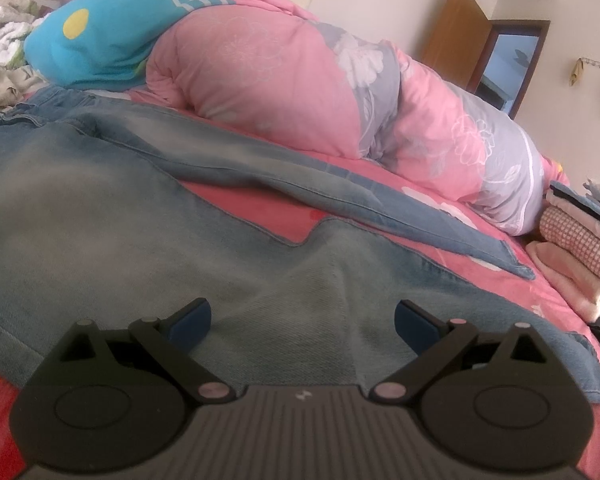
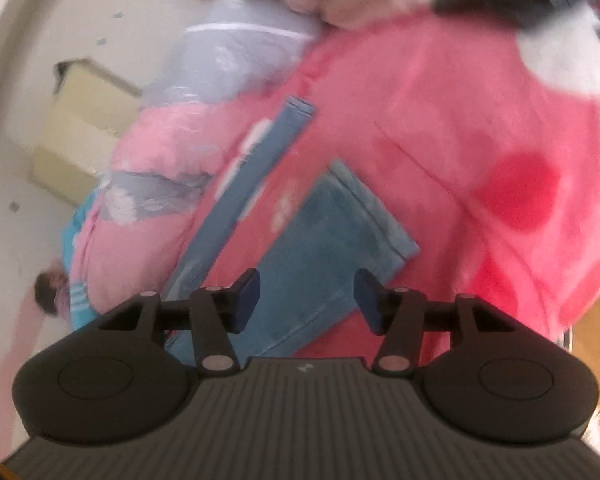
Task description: Fold clothes
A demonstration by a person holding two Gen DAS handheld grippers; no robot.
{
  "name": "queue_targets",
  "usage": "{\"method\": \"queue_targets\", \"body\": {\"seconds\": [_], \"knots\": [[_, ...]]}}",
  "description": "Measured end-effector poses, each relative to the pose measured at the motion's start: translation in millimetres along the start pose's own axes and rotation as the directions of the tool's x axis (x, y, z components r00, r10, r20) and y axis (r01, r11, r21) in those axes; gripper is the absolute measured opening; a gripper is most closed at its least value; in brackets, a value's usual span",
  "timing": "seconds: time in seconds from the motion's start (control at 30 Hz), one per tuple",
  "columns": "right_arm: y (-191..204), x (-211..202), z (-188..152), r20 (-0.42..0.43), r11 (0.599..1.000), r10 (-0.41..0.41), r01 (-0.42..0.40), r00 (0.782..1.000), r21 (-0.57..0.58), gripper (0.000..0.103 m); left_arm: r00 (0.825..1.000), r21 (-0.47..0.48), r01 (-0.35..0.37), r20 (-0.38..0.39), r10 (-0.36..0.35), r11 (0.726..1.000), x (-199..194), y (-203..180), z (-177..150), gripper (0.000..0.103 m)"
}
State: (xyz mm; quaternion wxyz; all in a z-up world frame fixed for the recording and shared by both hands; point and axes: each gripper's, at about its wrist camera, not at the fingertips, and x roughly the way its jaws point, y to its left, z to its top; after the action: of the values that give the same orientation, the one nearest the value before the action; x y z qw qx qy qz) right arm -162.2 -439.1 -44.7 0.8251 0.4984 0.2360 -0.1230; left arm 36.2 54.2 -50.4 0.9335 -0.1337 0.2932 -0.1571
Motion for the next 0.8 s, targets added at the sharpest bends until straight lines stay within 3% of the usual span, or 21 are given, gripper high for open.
{"method": "queue_targets", "body": {"seconds": [0.07,0.23,0.3,0.33,0.37,0.53,0.7,0.73,0.8], "knots": [[-7,10,1,-0.001,0.998,-0.05,0.05,0.999,0.043,0.052,1.0,-0.002,0.002,0.0,-0.002,1.0,0,0,0,0.099],[-9,28,6,0.021,0.999,-0.03,0.029,0.999,0.032,0.048,1.0,-0.001,0.0,0.001,0.0,1.0,1,-1,0,0.099],[-1,34,10,0.034,0.998,-0.049,0.05,0.998,-0.032,0.028,1.0,-0.001,0.001,0.002,-0.001,1.0,1,-1,1,0.099],[4,38,15,0.048,0.995,-0.06,0.064,0.997,-0.072,0.011,1.0,-0.003,0.005,0.003,-0.005,1.0,0,0,1,0.099],[10,40,20,0.06,0.992,-0.055,0.061,0.997,-0.113,0.004,1.0,-0.007,0.008,0.004,-0.008,1.0,0,1,1,0.099],[44,28,38,0.189,0.952,-0.013,0.07,0.982,-0.297,0.002,1.0,-0.041,0.029,0.011,-0.029,0.999,-1,8,5,0.099],[76,4,50,0.338,0.89,0.059,0.104,0.939,-0.445,0.0,0.999,-0.051,0.034,0.009,-0.033,0.998,0,11,7,0.099],[77,0,52,0.36,0.882,0.064,0.116,0.931,-0.457,0.0,0.999,-0.05,0.034,0.008,-0.034,0.998,0,11,7,0.099],[48,3,56,0.356,0.916,-0.014,0.155,0.934,-0.371,0.0,0.999,-0.048,0.035,0.007,-0.034,0.998,0,11,7,0.099]]}}
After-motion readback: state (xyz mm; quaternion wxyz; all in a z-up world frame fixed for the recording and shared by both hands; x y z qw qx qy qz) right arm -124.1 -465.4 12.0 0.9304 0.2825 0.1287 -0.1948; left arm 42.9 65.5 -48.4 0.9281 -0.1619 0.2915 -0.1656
